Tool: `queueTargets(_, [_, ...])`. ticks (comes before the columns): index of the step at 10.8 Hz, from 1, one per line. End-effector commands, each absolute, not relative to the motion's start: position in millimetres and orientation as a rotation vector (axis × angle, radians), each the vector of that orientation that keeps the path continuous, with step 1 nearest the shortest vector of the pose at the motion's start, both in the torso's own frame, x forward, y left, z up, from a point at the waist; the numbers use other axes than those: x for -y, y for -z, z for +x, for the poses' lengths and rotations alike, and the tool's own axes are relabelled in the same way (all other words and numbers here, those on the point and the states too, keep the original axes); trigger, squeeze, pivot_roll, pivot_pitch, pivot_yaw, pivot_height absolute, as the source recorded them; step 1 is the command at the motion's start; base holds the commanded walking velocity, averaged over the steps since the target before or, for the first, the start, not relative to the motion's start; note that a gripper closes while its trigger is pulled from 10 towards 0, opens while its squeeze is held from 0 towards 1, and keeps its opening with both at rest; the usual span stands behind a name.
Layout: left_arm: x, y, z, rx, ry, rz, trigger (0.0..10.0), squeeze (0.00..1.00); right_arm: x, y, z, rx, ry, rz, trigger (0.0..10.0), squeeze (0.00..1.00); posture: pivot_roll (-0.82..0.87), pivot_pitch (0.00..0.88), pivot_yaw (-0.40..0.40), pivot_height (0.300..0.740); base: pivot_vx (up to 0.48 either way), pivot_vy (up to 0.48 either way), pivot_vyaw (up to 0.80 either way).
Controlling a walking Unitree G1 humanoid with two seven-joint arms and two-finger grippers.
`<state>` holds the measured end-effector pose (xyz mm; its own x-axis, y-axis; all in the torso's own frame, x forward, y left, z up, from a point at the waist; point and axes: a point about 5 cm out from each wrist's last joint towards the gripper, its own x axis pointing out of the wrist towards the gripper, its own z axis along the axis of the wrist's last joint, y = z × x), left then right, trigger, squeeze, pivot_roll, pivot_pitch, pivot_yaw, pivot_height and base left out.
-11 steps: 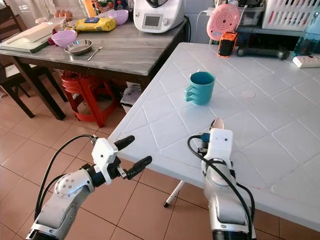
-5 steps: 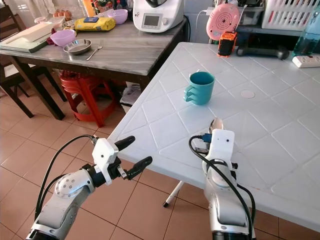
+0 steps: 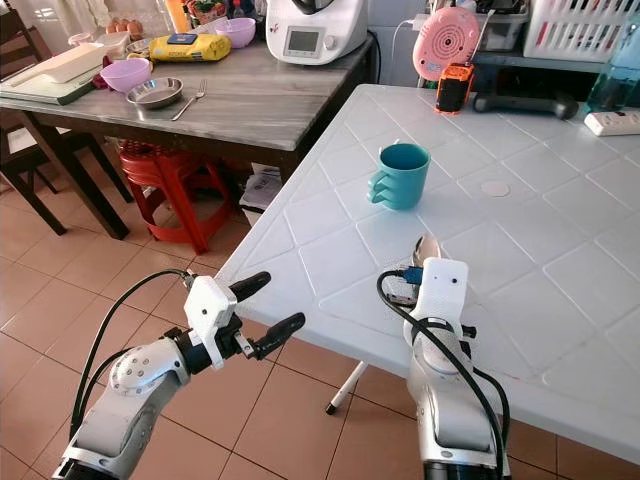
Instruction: Setting the table
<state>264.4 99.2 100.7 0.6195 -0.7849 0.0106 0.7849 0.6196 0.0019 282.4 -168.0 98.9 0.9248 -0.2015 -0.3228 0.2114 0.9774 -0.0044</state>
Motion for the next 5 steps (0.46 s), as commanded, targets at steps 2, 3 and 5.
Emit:
queueTargets(2, [-107,-103,269,0.007,0.897,0.001,10.0,0.00,166,-67,274,-0.489,0.206,0.050,0.0,0.00,-0.08,0.077,0.103,0.740,0.000,0.000,0.00])
queueTargets(3, [-109,-103,271,0.008,0.889,0.013,10.0,0.00,166,-82,282,-0.396,0.201,0.021,0.0,0.00,-0.08,0.075,0.102,0.740,0.000,0.000,0.00])
queueTargets(5, [-116,-108,283,0.050,0.754,0.039,10.0,0.00,160,-109,295,-0.238,0.170,0.044,0.0,0.00,-0.08,0.072,0.100,0.740,0.000,0.000,0.00])
